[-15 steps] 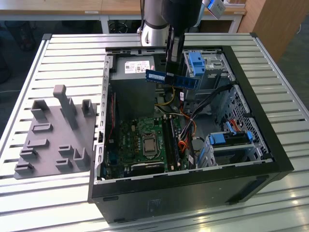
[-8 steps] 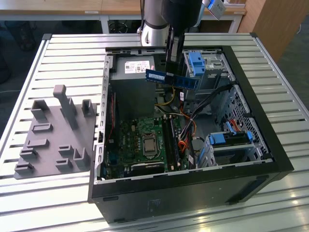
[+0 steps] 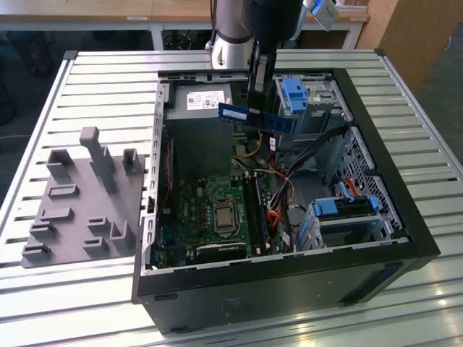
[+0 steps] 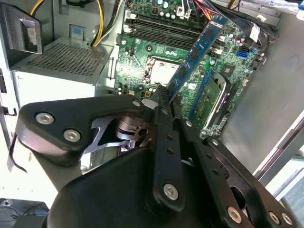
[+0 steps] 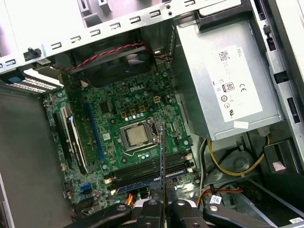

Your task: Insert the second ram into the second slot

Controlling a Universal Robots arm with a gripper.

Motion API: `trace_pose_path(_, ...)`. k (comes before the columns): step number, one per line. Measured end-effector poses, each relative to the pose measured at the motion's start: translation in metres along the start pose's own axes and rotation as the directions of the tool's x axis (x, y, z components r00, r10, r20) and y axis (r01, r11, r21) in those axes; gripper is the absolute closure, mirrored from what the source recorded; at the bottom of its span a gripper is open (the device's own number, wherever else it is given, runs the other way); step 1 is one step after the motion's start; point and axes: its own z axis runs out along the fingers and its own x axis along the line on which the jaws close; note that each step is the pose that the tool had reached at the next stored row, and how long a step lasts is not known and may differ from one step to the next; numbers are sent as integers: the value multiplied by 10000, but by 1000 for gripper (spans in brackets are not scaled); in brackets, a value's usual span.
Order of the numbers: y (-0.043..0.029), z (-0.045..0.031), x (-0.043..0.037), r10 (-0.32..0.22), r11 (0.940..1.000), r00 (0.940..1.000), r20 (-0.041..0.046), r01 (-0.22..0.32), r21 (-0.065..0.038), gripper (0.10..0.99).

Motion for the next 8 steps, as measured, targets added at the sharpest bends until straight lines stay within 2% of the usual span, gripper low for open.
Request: trace_pose_path(8, 0, 0, 0, 208, 9998, 9998, 5, -208, -9, 949)
